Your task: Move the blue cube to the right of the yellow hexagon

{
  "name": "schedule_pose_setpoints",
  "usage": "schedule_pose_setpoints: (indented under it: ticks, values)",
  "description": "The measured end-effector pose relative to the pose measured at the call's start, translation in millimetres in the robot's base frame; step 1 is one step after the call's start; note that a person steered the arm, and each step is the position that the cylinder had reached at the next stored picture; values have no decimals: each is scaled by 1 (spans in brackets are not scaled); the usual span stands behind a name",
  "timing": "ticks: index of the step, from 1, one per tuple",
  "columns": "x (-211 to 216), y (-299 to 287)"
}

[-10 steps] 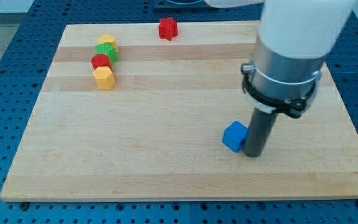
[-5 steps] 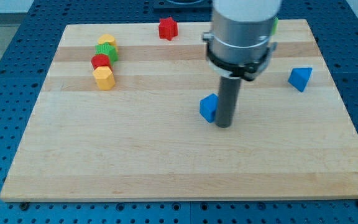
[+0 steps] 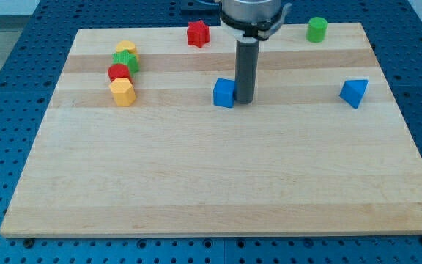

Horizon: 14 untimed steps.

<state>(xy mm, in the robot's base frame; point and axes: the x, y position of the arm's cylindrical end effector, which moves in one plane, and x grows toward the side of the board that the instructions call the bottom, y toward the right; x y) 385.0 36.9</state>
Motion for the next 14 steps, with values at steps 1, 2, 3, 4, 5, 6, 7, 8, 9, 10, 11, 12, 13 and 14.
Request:
schedule_pose_setpoints:
  ticks: [1, 2, 3, 4, 5, 6, 7, 8, 9, 10, 11, 12, 13, 14]
  values:
    - [-21, -3]
    - [-31, -12]
    - [-31, -1]
    - [-30, 32]
    - [-20, 40]
    - [-16, 17]
    - [-16, -15]
    - [-16, -42]
    - [-10, -52]
    - [-6, -62]
    - [1, -63]
    - [19, -63]
    - [27, -71]
    - [25, -85]
